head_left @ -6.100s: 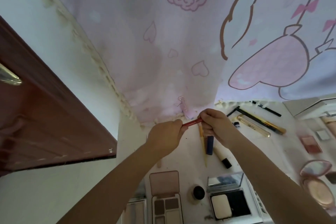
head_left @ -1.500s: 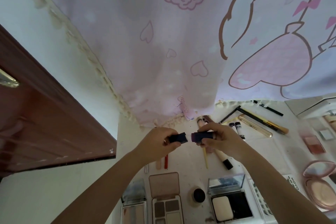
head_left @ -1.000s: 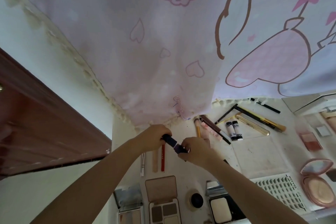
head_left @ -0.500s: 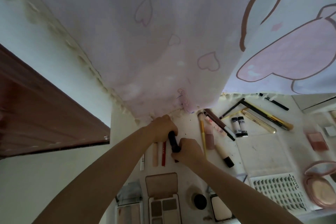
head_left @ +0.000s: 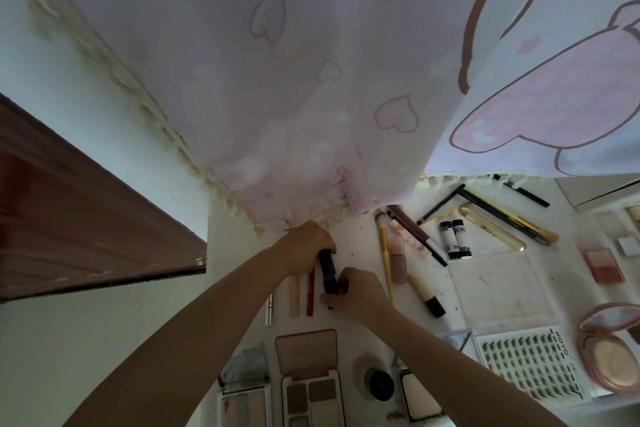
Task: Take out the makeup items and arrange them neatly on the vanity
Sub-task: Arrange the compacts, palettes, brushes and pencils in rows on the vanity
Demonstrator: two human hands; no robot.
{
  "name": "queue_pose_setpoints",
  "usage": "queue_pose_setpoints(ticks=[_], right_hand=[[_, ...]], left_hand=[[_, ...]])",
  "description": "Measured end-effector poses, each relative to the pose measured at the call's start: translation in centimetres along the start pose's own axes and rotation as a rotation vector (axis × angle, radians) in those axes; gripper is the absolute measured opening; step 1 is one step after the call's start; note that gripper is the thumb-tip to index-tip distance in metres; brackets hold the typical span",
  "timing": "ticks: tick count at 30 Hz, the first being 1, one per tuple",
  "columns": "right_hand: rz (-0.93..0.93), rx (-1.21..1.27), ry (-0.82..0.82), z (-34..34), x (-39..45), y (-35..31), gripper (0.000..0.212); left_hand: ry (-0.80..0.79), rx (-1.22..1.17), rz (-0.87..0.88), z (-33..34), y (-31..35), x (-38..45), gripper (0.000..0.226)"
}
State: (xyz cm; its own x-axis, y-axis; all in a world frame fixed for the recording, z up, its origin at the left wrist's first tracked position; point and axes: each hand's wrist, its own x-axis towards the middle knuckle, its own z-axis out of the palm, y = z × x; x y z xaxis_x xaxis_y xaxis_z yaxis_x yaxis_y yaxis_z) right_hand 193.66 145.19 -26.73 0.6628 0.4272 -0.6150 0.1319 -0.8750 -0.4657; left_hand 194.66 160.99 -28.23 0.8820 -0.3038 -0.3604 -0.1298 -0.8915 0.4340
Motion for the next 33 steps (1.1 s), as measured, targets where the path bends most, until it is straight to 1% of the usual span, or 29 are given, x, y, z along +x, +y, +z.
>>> queue_pose_setpoints(ticks=[3,5,8,10,12,14,15,17,19,21,24,26,28,29,30,31,33], right_hand=[[-0.025,0.018,0.037,-0.7,-0.5,0.4,0.029],[-0.017,0.024,0.1,-1.8,-1.0,1.0,0.031],[0.027,0.001,0.2,-4.0,-1.4,2.8,0.027],[0.061,-0.023,0.277,-5.4,-1.4,4.2,0.026],[0.084,-0.015,0.355,-6.5,-1.0,5.5,0.026],[0.111,0.021,0.409,-6.9,-0.4,6.2,0.033],[0.12,0.018,0.425,-7.0,0.1,6.3,0.037],[0.136,-0.044,0.434,-6.9,1.2,5.9,0.041],[0.157,-0.113,0.447,-7.2,2.1,5.2,0.041],[0.11,-0.21,0.401,-7.3,2.8,4.5,0.039],[0.109,-0.23,0.34,-7.7,2.6,3.9,0.041],[0.132,-0.176,0.349,-8.5,1.9,3.8,0.034],[0.108,-0.099,0.355,-9.7,0.9,3.8,0.021],[0.09,-0.039,0.36,-10.3,0.4,3.8,0.018],[0.072,0.062,0.364,-10.8,-0.1,3.7,0.017],[0.053,0.224,0.354,-11.3,-0.8,3.4,0.015],[0.009,0.627,0.289,-12.0,-2.5,2.5,0.01]], left_hand=[[0.022,-0.002,-0.006,0.3,-0.2,-0.2,0.049],[0.039,-0.017,-0.009,0.6,-0.6,-0.3,0.052],[0.111,-0.053,-0.023,0.8,-0.6,-0.8,0.05],[0.201,-0.061,-0.03,0.6,-0.1,-1.4,0.045],[0.343,-0.04,-0.05,0.8,0.5,-2.1,0.036],[0.43,-0.067,-0.098,1.2,1.1,-2.8,0.031],[0.448,-0.075,-0.119,1.4,1.5,-3.1,0.031],[0.433,-0.071,-0.194,1.4,2.2,-3.6,0.031],[0.457,-0.064,-0.21,1.3,2.7,-4.3,0.031],[0.429,-0.089,-0.206,1.3,2.8,-5.0,0.028],[0.443,-0.11,-0.221,1.1,3.4,-5.8,0.035],[0.431,-0.108,-0.282,0.9,4.0,-6.0,0.035],[0.436,-0.242,-0.304,0.4,4.8,-5.9,0.035],[0.445,-0.327,-0.313,0.0,5.5,-5.8,0.034],[0.451,-0.426,-0.315,-0.5,6.1,-5.7,0.034],[0.446,-0.523,-0.302,-1.1,6.8,-5.5,0.034],[0.399,-0.649,-0.274,-2.1,8.3,-5.1,0.039]])
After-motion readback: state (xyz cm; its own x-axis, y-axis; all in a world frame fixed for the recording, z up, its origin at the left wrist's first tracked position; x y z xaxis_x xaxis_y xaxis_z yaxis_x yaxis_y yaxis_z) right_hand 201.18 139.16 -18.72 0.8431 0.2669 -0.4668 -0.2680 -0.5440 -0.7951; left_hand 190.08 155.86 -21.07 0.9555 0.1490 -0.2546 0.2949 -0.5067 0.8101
